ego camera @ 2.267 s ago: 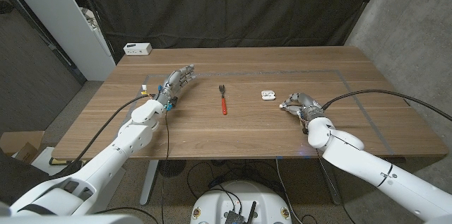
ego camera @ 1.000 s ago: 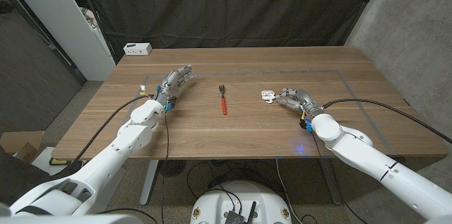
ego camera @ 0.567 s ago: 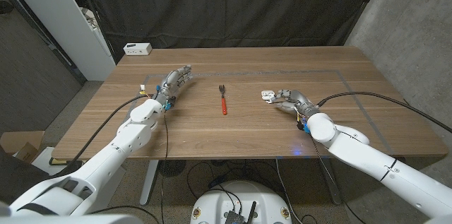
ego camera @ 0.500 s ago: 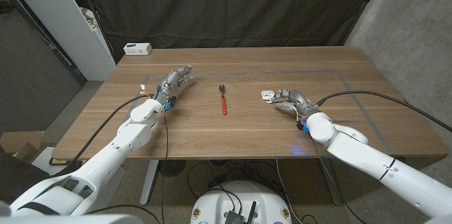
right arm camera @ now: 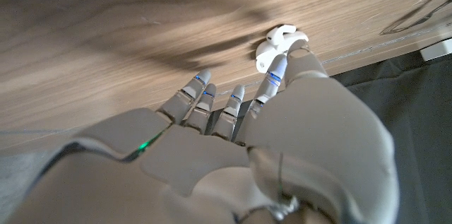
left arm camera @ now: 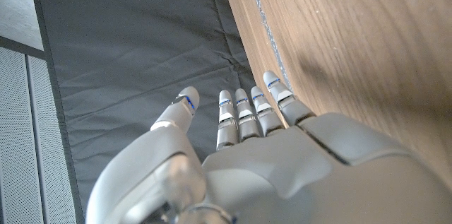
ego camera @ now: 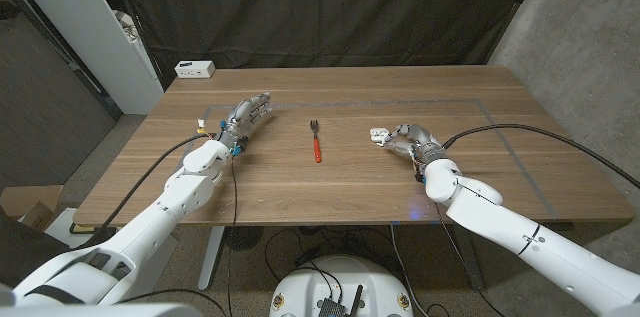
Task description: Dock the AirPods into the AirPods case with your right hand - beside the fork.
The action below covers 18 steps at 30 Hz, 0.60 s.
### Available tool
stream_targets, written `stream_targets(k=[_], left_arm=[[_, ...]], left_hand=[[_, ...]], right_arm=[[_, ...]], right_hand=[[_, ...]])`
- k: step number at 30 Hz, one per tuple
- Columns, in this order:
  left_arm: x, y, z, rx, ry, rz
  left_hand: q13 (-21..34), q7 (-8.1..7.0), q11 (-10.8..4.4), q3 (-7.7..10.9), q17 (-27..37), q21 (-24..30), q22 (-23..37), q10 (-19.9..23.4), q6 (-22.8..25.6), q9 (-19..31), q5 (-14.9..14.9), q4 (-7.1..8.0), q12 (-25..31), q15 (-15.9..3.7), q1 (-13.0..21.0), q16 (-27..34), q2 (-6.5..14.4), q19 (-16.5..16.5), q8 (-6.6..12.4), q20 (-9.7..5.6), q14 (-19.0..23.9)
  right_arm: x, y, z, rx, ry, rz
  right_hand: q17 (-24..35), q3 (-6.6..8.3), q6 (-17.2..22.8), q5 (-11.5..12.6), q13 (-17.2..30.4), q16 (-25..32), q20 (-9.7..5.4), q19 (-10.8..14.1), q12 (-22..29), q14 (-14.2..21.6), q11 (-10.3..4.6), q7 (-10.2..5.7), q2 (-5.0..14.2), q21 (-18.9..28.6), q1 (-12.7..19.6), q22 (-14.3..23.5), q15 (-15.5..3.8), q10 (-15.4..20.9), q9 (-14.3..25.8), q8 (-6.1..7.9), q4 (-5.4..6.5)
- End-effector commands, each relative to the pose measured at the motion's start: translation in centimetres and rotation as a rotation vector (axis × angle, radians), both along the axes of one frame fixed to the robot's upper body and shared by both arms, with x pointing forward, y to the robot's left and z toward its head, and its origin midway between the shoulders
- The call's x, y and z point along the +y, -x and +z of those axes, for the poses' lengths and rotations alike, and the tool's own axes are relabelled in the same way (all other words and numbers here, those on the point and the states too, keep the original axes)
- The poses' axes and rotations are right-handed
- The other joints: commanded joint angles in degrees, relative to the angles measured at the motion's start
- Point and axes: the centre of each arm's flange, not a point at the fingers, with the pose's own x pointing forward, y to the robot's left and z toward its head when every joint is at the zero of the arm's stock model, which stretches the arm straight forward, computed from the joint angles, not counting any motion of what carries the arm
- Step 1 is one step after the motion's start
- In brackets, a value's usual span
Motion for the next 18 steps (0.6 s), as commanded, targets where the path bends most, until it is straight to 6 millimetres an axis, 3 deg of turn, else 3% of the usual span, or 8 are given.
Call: stream_targets(k=[1,18], left_arm=[[0.3,-0.3,0.1,0.008,-0.006,-0.003],[0.7,-0.5,0.0,0.016,-0.009,-0.003]], left_hand=[[0.1,-0.03,0.24,0.19,0.1,-0.3,0.1,0.2,0.6,0.1,0.3,0.29,0.4,-0.19,0.1,0.0,-0.2,0.3,-0.30,0.44,0.5],[0.1,-0.03,0.30,0.22,0.1,-0.5,0.1,0.2,0.7,0.1,0.3,0.36,0.3,-0.22,0.0,0.0,-0.2,0.2,-0.37,0.63,0.4]], right_arm=[[1.2,0.1,0.1,-0.032,-0.052,-0.100],[2.5,-1.1,0.1,0.035,-0.085,-0.115]], right_hand=[[0.1,-0.71,2.6,0.2,0.0,0.7,0.48,1.1,0.7,2.0,0.23,1.09,-0.50,0.2,-1.8,0.0,-6.05,2.1,0.1,1.00,0.34],[0.0,-1.90,3.3,0.4,-0.2,0.6,1.63,1.3,1.0,3.3,1.36,3.07,-2.01,-0.1,-4.3,0.1,-5.43,4.0,-0.4,0.58,0.55]])
